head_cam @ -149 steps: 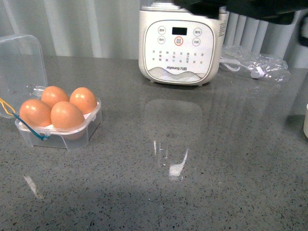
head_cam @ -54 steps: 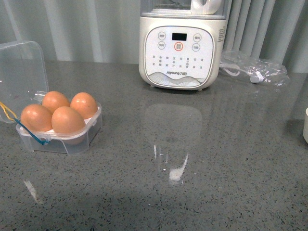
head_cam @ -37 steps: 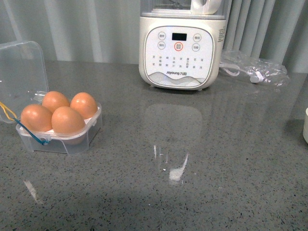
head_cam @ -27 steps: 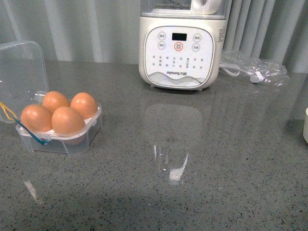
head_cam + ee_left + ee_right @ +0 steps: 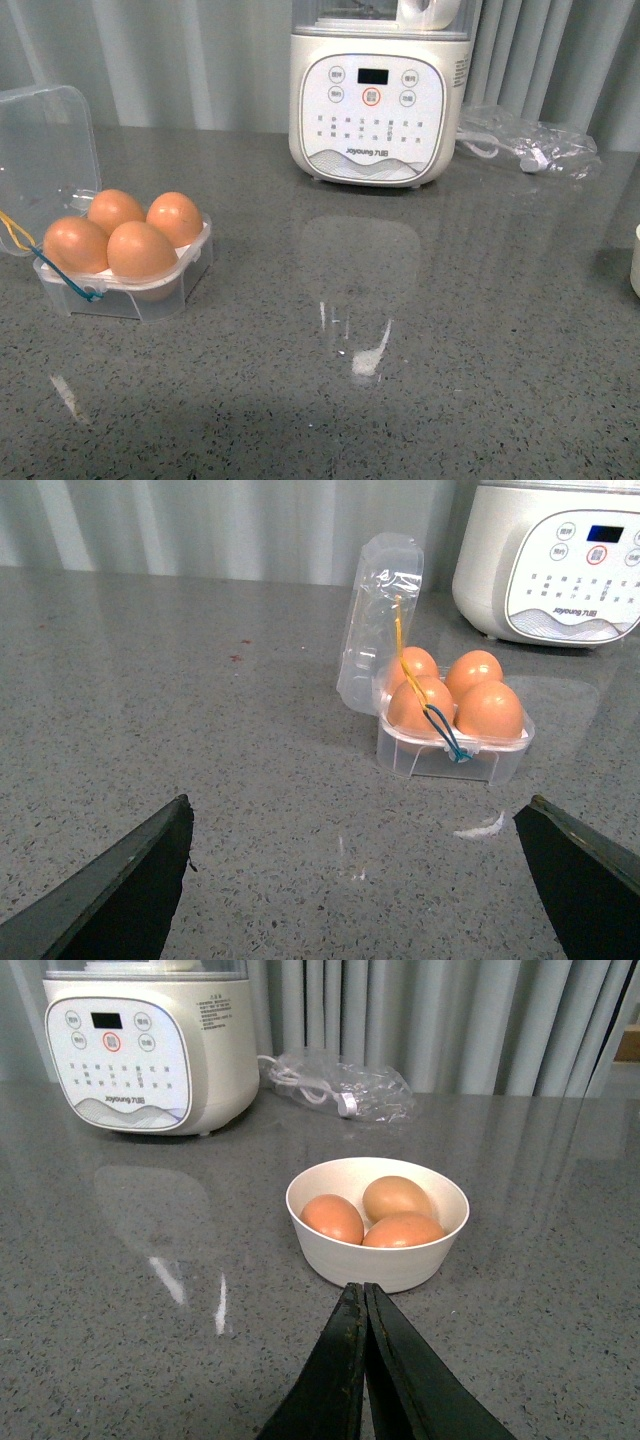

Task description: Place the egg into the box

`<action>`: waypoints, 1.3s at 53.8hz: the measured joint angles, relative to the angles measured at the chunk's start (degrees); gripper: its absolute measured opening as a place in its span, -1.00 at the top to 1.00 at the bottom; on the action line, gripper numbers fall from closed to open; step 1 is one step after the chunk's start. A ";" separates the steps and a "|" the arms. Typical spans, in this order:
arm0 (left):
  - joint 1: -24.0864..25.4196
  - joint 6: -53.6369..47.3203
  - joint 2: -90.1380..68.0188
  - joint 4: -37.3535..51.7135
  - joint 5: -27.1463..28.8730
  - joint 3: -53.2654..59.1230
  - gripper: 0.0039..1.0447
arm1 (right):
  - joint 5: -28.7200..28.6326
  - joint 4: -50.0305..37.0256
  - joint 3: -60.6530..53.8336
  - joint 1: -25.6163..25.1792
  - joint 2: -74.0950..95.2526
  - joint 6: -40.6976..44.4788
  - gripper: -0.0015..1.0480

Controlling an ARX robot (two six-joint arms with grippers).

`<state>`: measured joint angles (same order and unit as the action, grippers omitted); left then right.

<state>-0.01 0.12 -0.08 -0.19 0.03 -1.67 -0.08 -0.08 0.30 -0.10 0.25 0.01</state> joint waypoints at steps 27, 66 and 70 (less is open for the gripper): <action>0.00 0.00 0.02 0.00 0.00 0.00 -0.87 | 0.00 0.04 0.00 0.00 0.00 0.02 -0.56; -2.12 9.60 -19.26 -16.63 8.68 -10.71 -0.87 | 0.00 0.04 0.00 -0.02 -0.02 0.00 -0.86; -0.37 9.07 -23.17 -11.56 6.78 -12.26 -0.87 | 0.00 0.04 0.00 0.00 0.00 0.00 -0.86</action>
<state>-0.38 9.19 -23.24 -11.75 6.81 -13.93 -0.08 -0.03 0.30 -0.10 0.25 0.01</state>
